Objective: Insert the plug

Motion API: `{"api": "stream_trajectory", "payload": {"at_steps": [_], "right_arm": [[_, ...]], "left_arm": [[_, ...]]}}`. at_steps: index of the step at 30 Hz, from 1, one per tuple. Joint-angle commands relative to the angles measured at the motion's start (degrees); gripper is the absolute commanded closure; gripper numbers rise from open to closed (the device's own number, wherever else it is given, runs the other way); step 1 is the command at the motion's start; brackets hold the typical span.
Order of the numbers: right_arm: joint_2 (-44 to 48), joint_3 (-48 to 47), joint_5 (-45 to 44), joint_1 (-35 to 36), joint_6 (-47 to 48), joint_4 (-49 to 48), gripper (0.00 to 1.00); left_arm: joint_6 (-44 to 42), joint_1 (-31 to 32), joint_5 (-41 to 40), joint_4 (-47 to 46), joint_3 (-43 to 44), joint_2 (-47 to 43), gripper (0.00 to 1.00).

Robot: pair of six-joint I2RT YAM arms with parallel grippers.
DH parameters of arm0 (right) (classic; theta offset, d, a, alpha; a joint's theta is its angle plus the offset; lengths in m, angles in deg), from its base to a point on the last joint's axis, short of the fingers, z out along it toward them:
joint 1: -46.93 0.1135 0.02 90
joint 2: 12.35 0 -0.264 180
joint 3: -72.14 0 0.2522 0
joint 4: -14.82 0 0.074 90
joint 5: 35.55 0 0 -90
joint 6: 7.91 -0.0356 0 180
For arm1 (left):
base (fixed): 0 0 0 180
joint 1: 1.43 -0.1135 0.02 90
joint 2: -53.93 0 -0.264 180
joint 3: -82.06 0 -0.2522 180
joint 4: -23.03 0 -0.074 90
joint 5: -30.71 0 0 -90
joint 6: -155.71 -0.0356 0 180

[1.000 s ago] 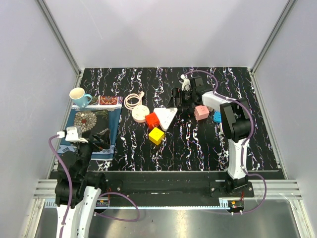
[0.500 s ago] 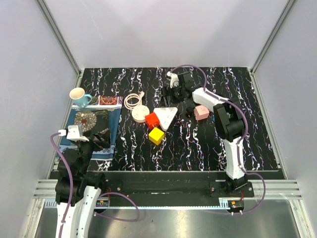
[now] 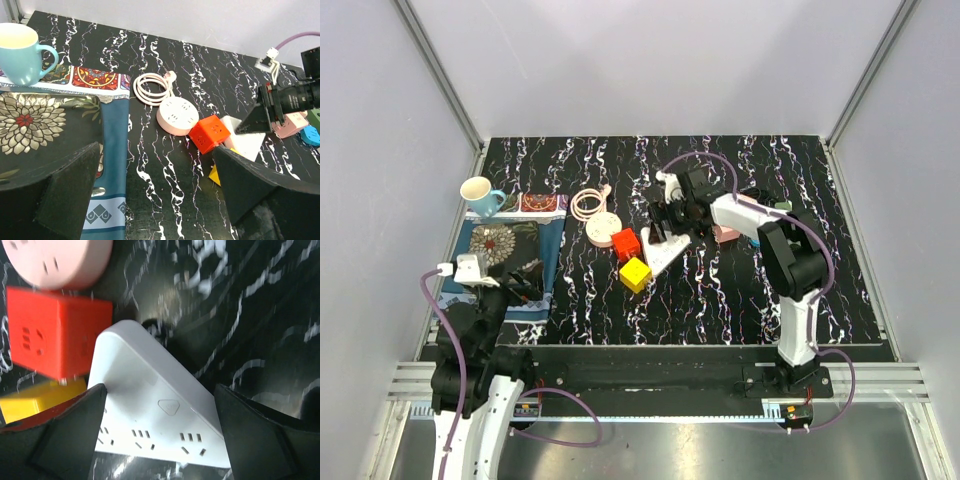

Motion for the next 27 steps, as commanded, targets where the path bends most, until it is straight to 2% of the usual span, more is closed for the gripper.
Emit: {"api": "stream_trajectory", "payload": {"at_steps": [1,6,10,17,20,23,27], "right_arm": [[7.9,9.8,-4.7,0.5,-1.8,2.2,0.06],[16.6,19.3,-6.7,0.8,-5.8,0.4,0.05],[24.2,21.0,-8.5,0.9,-12.0,0.4,0.0],[38.7,22.9,-15.9,0.9,-20.4,2.0,0.0],[38.8,21.1,-13.0,1.1,-20.1,4.5,0.0],[33.3,14.5,-14.0,3.0,-18.3,12.2,0.0],[26.7,6.2,-17.2,9.6,-18.2,18.9,0.0]], "left_arm": [[0.6,1.1,1.0,-2.0,1.1,-1.7,0.01],[0.8,2.2,1.3,-2.8,0.7,-2.4,0.01],[2.0,3.2,1.9,-3.8,0.2,-2.5,0.01],[4.9,3.4,5.2,-4.3,0.6,1.5,0.01],[7.1,3.4,8.2,-4.1,1.3,6.2,0.01],[6.5,3.4,9.7,-3.5,3.7,13.4,0.01],[5.7,3.4,8.4,-2.1,6.5,20.1,0.01]]}}
